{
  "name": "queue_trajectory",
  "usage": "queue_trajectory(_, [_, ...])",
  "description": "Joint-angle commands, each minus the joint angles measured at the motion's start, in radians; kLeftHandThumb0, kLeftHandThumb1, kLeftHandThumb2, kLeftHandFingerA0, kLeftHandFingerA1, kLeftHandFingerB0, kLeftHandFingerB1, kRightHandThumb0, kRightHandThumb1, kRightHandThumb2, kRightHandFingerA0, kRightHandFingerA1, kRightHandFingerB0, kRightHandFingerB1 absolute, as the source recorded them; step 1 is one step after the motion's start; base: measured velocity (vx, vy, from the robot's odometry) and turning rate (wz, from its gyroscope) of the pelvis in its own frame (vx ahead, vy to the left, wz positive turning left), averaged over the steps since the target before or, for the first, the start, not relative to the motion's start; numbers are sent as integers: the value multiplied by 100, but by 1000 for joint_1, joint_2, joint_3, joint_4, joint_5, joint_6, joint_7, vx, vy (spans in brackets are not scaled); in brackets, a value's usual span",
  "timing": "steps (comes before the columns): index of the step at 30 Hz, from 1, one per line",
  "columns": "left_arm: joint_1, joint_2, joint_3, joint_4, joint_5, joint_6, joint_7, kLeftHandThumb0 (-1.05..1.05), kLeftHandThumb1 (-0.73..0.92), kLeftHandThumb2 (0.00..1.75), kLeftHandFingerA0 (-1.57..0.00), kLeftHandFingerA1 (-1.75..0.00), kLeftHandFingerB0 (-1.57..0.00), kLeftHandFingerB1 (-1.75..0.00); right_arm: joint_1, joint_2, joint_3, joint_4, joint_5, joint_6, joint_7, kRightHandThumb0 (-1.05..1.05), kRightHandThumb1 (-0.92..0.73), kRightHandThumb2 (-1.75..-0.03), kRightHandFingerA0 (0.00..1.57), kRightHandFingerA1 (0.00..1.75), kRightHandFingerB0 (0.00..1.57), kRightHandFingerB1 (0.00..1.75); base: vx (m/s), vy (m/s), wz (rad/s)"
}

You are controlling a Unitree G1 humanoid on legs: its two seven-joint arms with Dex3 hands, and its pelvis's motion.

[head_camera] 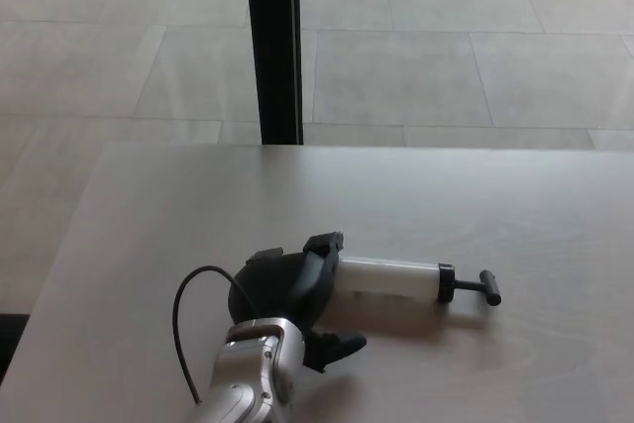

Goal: The robot uses its left hand to lift the air pump kept on the middle of the desk and use the right hand to compress the handle

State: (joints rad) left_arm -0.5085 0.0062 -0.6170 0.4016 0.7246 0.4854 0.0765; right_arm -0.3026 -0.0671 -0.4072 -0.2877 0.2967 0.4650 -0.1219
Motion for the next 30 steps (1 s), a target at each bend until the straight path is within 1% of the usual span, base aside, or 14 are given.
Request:
queue_trajectory(1, [-39,78,-31,-34,-40,213,-424,-105,68,61,0,0,0,0,26,-5,-5,-36,26,61,-18,-71,-92,-73,1,33,15,31,0,0,0])
queue_trajectory(4, [-56,78,-34,-40,-40,220,-458,-105,68,62,0,0,0,0,26,-12,-10,-30,26,60,-15,-70,-92,-74,0,33,13,30,0,0,0])
queue_trajectory(5, [-57,81,-34,-47,-40,220,-467,-105,68,64,0,0,0,0,26,-12,-9,-30,25,60,-15,-72,-76,-112,0,35,9,39,0,0,0])
queue_trajectory(8, [-56,97,-31,-96,-39,219,-490,-105,69,64,0,0,0,0,27,-9,-7,-26,25,62,-15,-73,-92,-75,0,32,13,29,0,0,0])
queue_trajectory(9, [-59,102,-34,-107,-35,218,-500,-105,72,64,0,0,0,0,25,-12,-8,-25,27,60,-10,-80,-80,-112,0,29,12,35,0,0,0])
queue_trajectory(10, [-61,116,-36,-137,-28,216,-517,-105,55,92,0,0,0,0,25,-13,-8,-24,31,55,-3,-80,-80,-113,0,29,12,35,0,0,0])
queue_trajectory(11, [-61,130,-33,-170,-25,219,-529,-105,73,62,0,0,0,0,24,-15,-9,-26,31,59,-3,-80,-80,-113,0,29,12,35,0,0,0])
queue_trajectory(15, [-63,204,11,-316,-17,216,-570,-104,58,93,0,0,0,0,31,-43,-13,-29,20,68,9,-84,-84,-115,0,24,2,28,0,0,0])
queue_trajectory(19, [-26,287,110,-468,-45,156,-548,-101,56,89,0,0,0,0,39,-51,-34,-37,26,78,5,-78,-80,-113,0,30,11,36,0,0,0])
queue_trajectory(22, [70,340,372,-586,-254,-71,-440,-91,70,62,0,0,0,-2,62,-81,-80,-39,45,88,23,-79,-79,-112,0,30,12,36,0,0,0])
queue_trajectory(23, [99,329,456,-577,-352,-164,-425,-98,59,98,0,-17,0,0,70,-89,-88,-39,45,88,27,-79,-79,-112,0,30,11,35,0,0,0])
queue_trajectory(28, [182,246,843,-655,-677,-245,-440,-93,64,103,0,-13,-13,-16,120,-148,-148,-22,54,81,70,-83,-84,-115,0,24,2,28,0,0,0])
queue_trajectory(29, [199,217,1008,-662,-805,-221,-450,-81,87,67,-4,-29,-11,-25,141,-165,-175,-6,42,57,74,-77,-80,-114,0,30,9,35,0,0,0])
queue_trajectory(30, [201,217,1115,-619,-906,-233,-478,-87,73,109,-1,-30,-5,-27,154,-177,-204,3,46,59,73,-84,-84,-115,0,24,4,31,0,0,0])
